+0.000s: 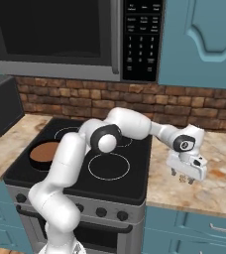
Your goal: Pick up the sugar cube(s) and place them in the saucepan with hot chocolate.
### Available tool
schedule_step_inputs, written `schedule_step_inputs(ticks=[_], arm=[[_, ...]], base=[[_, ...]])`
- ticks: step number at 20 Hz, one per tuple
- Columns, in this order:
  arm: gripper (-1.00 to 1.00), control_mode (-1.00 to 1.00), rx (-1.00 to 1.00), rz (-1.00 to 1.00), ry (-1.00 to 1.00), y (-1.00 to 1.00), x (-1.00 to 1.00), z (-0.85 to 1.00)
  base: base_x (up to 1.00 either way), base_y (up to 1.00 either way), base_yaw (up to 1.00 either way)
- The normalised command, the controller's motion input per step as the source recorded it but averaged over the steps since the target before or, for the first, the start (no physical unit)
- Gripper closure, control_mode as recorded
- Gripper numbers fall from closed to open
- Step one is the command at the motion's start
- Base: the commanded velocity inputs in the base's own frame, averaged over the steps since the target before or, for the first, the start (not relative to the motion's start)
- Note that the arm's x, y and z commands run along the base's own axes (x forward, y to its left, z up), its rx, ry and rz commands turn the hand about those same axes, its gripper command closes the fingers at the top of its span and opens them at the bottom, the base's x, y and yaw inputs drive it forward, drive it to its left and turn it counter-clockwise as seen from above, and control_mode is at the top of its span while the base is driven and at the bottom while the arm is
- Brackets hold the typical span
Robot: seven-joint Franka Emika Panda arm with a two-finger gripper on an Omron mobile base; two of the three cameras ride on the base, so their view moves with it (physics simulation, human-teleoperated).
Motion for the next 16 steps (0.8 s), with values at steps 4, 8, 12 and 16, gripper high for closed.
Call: schedule_step_inputs(ticks=[4, 8, 12, 16], arm=[[-1.0, -1.0, 0.0, 0.0, 0.08, 0.0, -0.02, -0.19], [1.0, -1.0, 0.0, -0.01, 0.05, 0.01, 0.0, -0.24], [1.0, -1.0, 0.0, -0.02, 0.01, 0.0, -0.01, -0.22], [1.0, -1.0, 0.0, -0.04, 0.0, 0.0, -0.1, -0.15]], base=[[0.0, 0.0, 0.0], [0.0, 0.0, 0.0], [0.0, 0.0, 0.0], [0.0, 0.0, 0.0]])
